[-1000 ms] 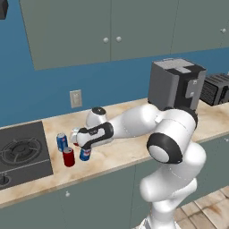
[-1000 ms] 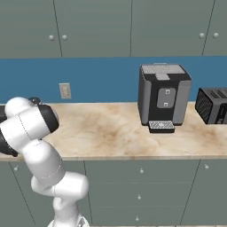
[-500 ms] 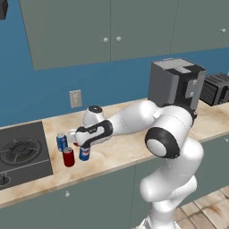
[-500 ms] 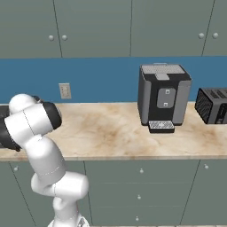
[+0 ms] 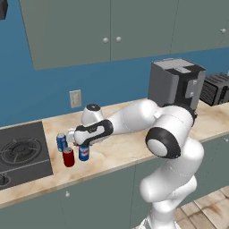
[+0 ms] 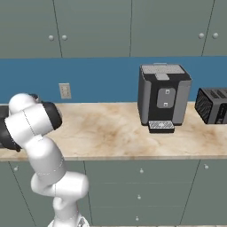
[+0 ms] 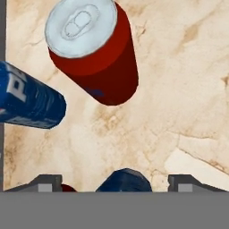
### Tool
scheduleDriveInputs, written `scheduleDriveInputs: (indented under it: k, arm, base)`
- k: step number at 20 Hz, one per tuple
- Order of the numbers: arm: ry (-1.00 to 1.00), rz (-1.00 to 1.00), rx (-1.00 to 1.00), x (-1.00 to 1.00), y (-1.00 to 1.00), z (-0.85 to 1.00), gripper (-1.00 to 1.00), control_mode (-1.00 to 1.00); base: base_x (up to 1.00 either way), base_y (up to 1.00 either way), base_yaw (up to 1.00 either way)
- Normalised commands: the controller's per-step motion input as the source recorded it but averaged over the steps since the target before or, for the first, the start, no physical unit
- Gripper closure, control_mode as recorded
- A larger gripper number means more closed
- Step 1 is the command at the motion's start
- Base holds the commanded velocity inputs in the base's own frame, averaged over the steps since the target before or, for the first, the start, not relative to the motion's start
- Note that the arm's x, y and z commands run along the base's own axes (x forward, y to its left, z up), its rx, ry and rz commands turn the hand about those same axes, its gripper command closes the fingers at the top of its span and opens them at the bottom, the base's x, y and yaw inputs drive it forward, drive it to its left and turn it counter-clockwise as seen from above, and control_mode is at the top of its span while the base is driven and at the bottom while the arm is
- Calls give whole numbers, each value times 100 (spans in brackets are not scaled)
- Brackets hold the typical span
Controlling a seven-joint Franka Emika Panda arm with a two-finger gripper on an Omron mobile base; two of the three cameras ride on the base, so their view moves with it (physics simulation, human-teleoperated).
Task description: Four empty soda cans are scattered around the kitchen. Gather all the cans and cluster them next to the stove for recycling.
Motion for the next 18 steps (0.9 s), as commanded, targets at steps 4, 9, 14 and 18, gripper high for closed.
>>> scheduleDriveInputs:
  k: [4, 9, 14, 18]
  arm:
    - [0, 0, -2, -9, 0, 4, -100, -100]
    - [0, 0, -2, -3, 0, 20, -100, -100]
    - [0, 0, 0, -10, 0, 32, -100, -100]
    - [0, 0, 0, -31, 0, 17, -100, -100]
  base:
    - [0, 0, 0]
    - [0, 0, 0]
    - [0, 0, 0]
    - [0, 0, 0]
